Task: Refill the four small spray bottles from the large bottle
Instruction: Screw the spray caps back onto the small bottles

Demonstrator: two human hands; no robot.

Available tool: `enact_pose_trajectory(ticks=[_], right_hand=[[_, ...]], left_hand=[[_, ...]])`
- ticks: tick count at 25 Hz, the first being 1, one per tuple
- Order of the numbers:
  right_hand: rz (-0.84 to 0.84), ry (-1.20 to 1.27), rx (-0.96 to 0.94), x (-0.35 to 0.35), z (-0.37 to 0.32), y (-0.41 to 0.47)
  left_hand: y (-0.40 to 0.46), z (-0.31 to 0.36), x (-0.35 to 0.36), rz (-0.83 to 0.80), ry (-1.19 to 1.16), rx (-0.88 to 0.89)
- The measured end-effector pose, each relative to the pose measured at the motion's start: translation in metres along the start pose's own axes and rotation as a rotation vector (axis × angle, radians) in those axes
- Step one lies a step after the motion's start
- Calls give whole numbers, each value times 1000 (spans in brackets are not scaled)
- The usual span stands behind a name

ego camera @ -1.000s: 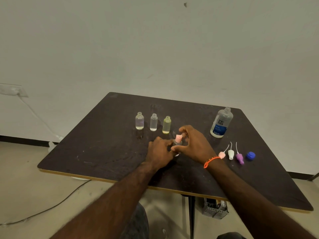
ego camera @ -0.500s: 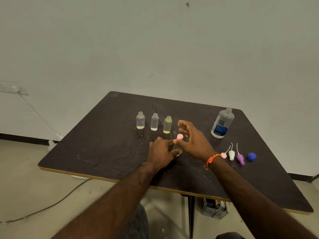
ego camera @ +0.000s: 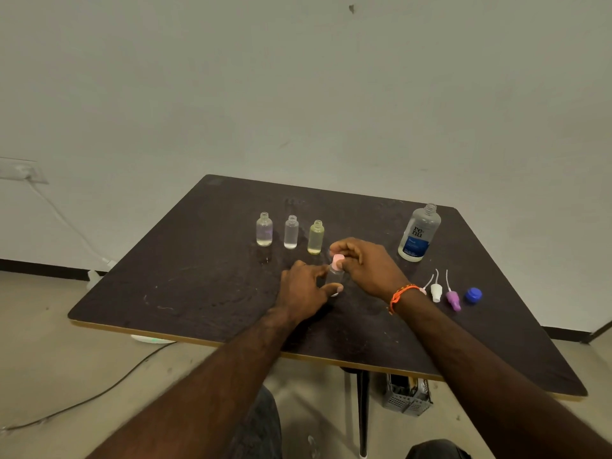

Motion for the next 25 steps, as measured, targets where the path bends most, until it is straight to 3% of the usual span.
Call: enact_pose_trajectory(ticks=[7, 10, 15, 20, 25], right_hand=[[214, 48, 60, 13, 7, -3], [188, 174, 64, 15, 12, -7], [253, 126, 86, 12, 12, -5], [241, 259, 78, 22, 19, -7], [195, 278, 83, 59, 19, 7]], left_hand=[[-2, 0, 2, 15, 25, 2], [-3, 0, 2, 21, 5, -12], [-3, 2, 2, 18, 51, -26], [3, 2, -5, -53, 67, -23], [8, -13, -36, 8, 81, -76]])
Point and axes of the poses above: each hand's wrist, its own y-axis towards the middle knuckle, its own x-axis out of the palm, z = x × y, the point moved 5 cm from there along y, towards the middle knuckle, and after that the axes turned 5 degrees about -z, right-handed, at the moved point
